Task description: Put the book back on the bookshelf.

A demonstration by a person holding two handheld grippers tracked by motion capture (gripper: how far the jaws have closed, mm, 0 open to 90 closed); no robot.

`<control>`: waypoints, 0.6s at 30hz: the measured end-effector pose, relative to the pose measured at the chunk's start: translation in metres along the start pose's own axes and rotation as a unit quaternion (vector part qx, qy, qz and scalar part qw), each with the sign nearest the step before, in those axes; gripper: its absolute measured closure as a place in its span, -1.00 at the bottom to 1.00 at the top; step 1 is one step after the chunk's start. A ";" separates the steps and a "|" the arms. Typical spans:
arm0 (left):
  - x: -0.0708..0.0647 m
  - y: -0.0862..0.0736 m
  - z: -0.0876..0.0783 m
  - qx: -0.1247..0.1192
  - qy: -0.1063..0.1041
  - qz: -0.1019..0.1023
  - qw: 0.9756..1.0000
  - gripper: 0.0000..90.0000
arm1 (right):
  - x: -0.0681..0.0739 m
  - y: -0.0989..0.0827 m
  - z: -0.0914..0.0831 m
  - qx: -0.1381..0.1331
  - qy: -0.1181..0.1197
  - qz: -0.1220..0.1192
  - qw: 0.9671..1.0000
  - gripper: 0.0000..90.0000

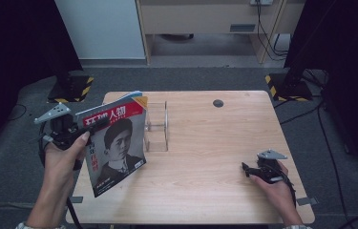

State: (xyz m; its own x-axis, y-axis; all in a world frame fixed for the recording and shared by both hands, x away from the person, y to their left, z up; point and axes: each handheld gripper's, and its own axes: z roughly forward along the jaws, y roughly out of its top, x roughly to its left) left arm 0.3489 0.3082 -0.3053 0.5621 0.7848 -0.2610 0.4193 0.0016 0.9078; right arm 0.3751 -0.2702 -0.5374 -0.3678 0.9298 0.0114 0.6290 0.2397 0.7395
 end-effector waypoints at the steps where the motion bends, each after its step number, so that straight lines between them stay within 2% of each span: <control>1: 0.001 0.000 -0.002 -0.001 0.001 0.001 1.000 0.92 | 0.000 0.000 0.000 0.000 0.000 0.000 1.000 -0.45; 18: 0.013 -0.003 -0.019 -0.010 0.017 -0.008 1.000 0.92 | 0.000 0.000 0.000 0.000 0.000 0.000 1.000 -0.45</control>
State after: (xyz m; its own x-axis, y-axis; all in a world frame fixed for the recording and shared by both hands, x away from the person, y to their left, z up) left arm 0.3409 0.3305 -0.3053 0.5307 0.8050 -0.2653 0.4146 0.0265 0.9096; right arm 0.3751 -0.2702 -0.5374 -0.3680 0.9297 0.0114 0.6289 0.2399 0.7395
